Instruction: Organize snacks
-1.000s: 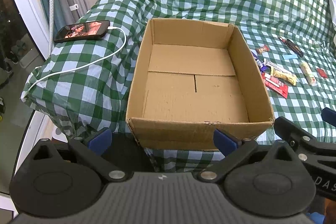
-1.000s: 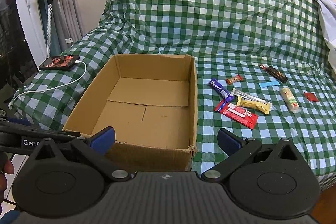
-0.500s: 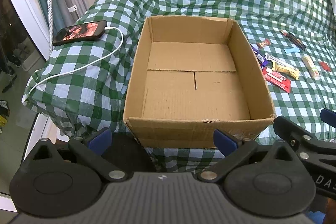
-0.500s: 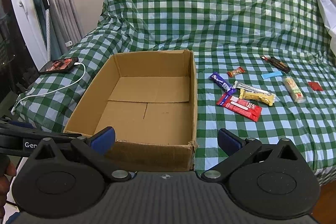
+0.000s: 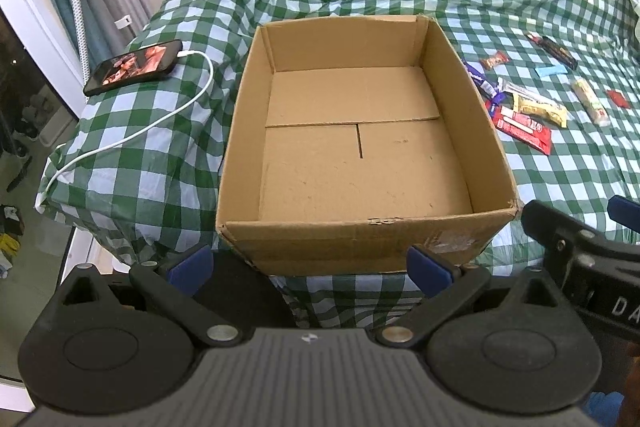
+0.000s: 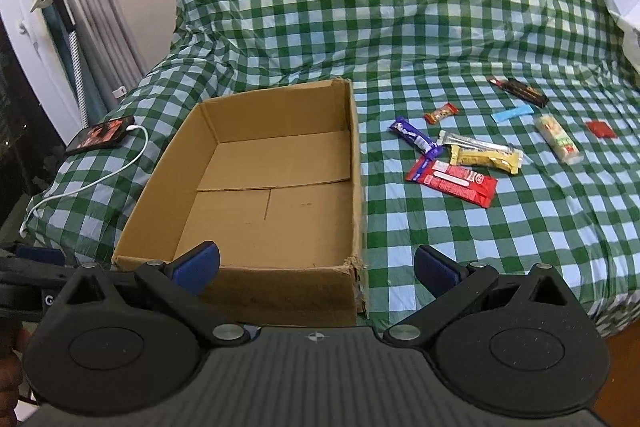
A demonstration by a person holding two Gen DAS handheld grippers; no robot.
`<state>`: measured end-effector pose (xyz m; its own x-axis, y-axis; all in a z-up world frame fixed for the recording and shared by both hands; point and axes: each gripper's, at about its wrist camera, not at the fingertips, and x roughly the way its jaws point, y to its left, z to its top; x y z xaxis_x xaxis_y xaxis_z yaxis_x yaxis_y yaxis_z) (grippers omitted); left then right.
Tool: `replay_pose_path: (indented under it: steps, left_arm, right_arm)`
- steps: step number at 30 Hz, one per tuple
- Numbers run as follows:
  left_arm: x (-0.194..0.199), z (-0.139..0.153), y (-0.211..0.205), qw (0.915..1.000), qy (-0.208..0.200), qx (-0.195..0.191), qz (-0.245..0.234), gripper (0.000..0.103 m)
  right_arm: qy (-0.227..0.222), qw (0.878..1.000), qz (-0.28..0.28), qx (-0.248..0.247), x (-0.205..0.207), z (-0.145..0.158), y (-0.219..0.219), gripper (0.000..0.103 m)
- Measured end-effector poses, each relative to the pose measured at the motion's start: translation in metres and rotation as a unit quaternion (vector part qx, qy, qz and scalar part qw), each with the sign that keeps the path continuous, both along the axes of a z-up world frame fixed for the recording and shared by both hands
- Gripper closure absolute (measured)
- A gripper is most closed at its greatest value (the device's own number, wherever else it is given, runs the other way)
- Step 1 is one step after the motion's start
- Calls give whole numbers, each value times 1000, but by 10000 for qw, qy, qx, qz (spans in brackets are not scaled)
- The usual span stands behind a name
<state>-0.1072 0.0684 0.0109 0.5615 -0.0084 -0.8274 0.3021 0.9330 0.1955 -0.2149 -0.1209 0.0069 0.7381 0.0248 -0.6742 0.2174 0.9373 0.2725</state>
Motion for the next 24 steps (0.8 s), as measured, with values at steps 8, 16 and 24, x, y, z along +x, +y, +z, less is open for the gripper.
replay_pose_path:
  steps: [8, 16, 24]
  left_arm:
    - [0, -2, -17, 9999, 19, 125, -118, 0]
    - [3, -3, -43, 9993, -2, 236, -300, 0]
    - [16, -4, -93, 9974, 10, 241, -677, 0]
  right_arm:
    - [-180, 9995, -214, 150, -4, -8, -21, 0]
    - [-227, 9979, -561, 209, -12, -17, -52, 0]
    - [-84, 9924, -1226, 78, -23, -23, -102, 0]
